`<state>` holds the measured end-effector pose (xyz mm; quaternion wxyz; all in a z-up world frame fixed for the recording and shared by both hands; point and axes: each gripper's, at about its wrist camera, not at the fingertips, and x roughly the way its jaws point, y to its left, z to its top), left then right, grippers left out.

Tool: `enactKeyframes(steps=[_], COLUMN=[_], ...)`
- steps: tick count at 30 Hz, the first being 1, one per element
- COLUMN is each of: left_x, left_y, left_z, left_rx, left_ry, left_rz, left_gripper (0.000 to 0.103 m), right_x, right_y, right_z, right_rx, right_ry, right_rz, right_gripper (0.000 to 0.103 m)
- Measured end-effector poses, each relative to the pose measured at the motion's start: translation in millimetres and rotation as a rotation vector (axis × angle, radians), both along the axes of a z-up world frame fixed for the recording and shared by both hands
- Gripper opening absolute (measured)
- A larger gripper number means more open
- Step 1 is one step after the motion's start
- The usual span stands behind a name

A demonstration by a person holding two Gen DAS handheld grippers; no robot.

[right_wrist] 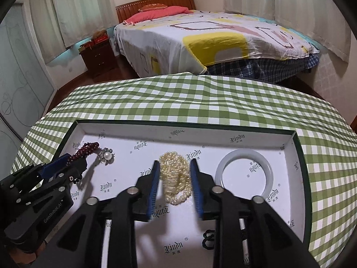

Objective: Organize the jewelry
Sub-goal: 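Open both tools to drop the bracelet and necklace into the box, then withdraw both tools from the box toward the remaining jewelry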

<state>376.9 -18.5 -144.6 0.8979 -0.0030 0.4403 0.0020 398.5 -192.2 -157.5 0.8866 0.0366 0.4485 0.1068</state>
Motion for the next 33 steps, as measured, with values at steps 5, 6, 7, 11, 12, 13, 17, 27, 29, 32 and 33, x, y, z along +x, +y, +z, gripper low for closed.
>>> enactKeyframes(steps=[5, 6, 7, 11, 12, 13, 17, 27, 29, 32, 33], left_x=[-6.1, -8.7, -12.7, -32.8, -37.4, -45.6, -72.3, -143.5, -157.1, -176.8, -183.7], left_y=[0.7, 0.4, -0.3, 0.9, 1.5, 2.3, 3.1, 14.0, 14.7, 15.0, 15.1], left_z=[7.7, 10.3, 14.3, 31.2, 35.1, 40.8, 55.8, 69.0, 68.7, 65.7, 64.7], left_rx=[0.004, 0.009, 0.011, -0.015, -0.023, -0.031, -0.022, -0.052, -0.054, -0.053, -0.053], left_ry=[-0.050, -0.063, -0.084, -0.169, -0.188, -0.217, -0.288, -0.356, -0.357, -0.352, -0.352], left_rz=[0.006, 0.004, -0.003, -0.009, -0.009, -0.006, 0.004, 0.028, 0.032, 0.035, 0.036], left_gripper=[0.051, 0.051, 0.051, 0.051, 0.051, 0.051, 0.051, 0.052, 0.052, 0.053, 0.053], right_x=[-2.7, -4.9, -6.0, -22.1, -28.4, -35.4, -62.5, -139.2, -151.0, -171.5, -178.3], right_y=[-0.6, -1.3, -2.2, -6.6, -7.5, -7.9, -13.0, -33.6, -36.7, -41.5, -43.6], right_z=[3.5, 5.4, 7.1, 23.0, 28.5, 33.7, 49.9, 57.9, 56.4, 53.5, 51.9], right_rx=[0.000, 0.004, 0.007, 0.028, 0.028, 0.023, 0.025, 0.007, -0.004, -0.027, -0.030], right_ry=[-0.025, -0.039, -0.049, -0.129, -0.155, -0.179, -0.244, -0.303, -0.305, -0.308, -0.307], right_rz=[-0.001, -0.002, -0.003, -0.018, -0.020, -0.022, -0.026, -0.062, -0.067, -0.080, -0.087], right_gripper=[0.044, 0.044, 0.045, 0.046, 0.046, 0.046, 0.047, 0.048, 0.048, 0.048, 0.048])
